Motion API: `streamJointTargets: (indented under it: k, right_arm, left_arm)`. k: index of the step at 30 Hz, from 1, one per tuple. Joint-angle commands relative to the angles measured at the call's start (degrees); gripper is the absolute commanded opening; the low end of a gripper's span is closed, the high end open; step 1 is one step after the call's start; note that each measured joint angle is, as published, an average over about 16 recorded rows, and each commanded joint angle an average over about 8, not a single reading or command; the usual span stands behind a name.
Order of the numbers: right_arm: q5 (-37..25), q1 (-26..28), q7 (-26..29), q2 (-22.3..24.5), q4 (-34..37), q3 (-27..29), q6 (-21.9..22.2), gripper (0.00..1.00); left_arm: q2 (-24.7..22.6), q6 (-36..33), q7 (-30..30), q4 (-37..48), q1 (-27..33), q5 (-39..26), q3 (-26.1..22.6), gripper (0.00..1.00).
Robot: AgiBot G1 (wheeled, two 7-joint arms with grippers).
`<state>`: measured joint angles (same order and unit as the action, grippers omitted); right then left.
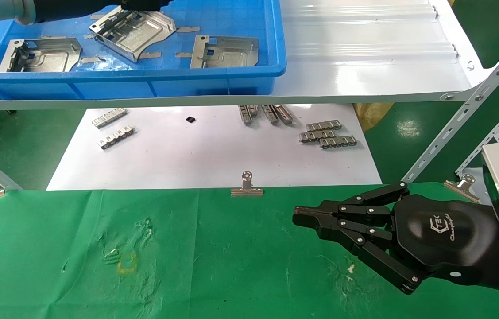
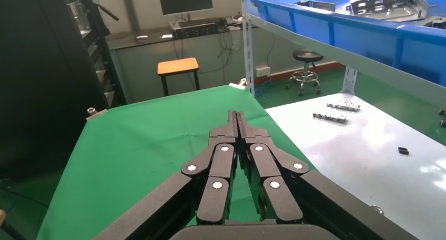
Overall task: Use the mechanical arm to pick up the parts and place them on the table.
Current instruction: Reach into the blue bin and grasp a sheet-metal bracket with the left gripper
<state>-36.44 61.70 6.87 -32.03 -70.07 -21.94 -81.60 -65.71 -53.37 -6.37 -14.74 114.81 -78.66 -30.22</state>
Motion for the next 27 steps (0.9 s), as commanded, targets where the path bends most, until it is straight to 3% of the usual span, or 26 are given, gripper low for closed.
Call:
streamJointTargets:
  k: [1,3,19,25,27]
  right_arm:
    - [0.00,0.00,0.00,0.00,0.00,0.00,0.00,0.00]
    - [0.00,0.00,0.00,0.00,0.00,0.00,0.00,0.00]
    - [0.00,0.00,0.00,0.00,0.00,0.00,0.00,0.00]
    - [0.00,0.00,0.00,0.00,0.00,0.00,0.00,0.00]
    - [0.00,0.00,0.00,0.00,0.00,0.00,0.00,0.06]
  left_arm:
    - [-1.61,3.04,0.65,4.03,1.87,-1.87,-0.93,0.16]
    - [-1.85,3.47,0.91,6.09,3.02,-3.02,-1.64,0.00]
    - [0.38,-5.76,0.51,12.80,7.63,-6.97,-4.48,0.00]
    - [1.18,-4.93,1.96,13.28,7.78,-7.04,-4.50,0.00]
    - [1.19,-4.17,2.33,13.45,7.79,-7.07,-4.51,0.00]
